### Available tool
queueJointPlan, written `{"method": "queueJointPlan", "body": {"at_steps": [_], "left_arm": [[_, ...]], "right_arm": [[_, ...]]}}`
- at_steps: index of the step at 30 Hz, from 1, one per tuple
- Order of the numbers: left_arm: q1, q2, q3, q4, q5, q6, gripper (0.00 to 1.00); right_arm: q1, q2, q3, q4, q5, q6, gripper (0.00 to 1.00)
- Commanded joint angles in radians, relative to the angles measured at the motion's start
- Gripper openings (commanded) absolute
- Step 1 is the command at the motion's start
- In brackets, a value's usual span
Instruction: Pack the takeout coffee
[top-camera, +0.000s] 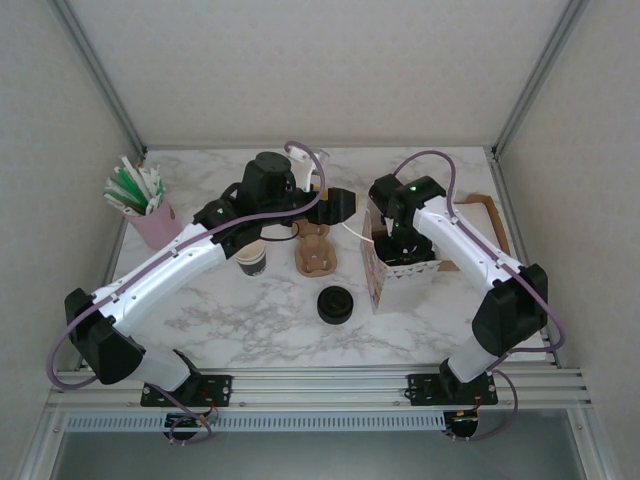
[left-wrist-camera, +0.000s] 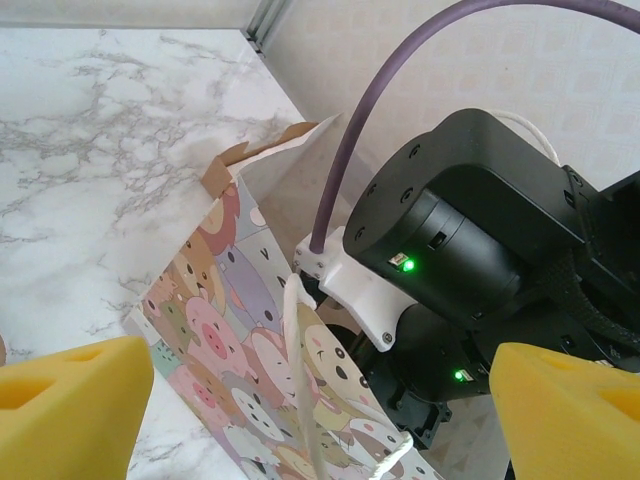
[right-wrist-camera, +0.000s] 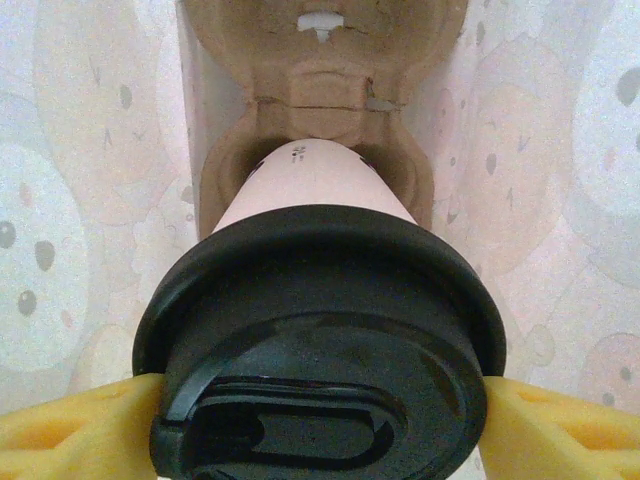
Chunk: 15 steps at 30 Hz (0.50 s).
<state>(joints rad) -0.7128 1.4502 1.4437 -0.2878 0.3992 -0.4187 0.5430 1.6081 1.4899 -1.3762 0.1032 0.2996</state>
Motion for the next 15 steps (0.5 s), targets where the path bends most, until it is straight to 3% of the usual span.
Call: {"method": "queueJointPlan", "body": {"at_steps": [1,15], "left_arm": [[-0.004,0.007,0.000,0.029,0.007,-0.003,0.88],[-0.004,0.002,-0.009,0.033,0.004,-0.005,0.88]], "right_arm": [[-0.008,-0.017,0.031,-0.038,0.011,0.010,0.80],[-0.009,-0.030,0.073,-0.070,0.023,0.015,0.84]]}}
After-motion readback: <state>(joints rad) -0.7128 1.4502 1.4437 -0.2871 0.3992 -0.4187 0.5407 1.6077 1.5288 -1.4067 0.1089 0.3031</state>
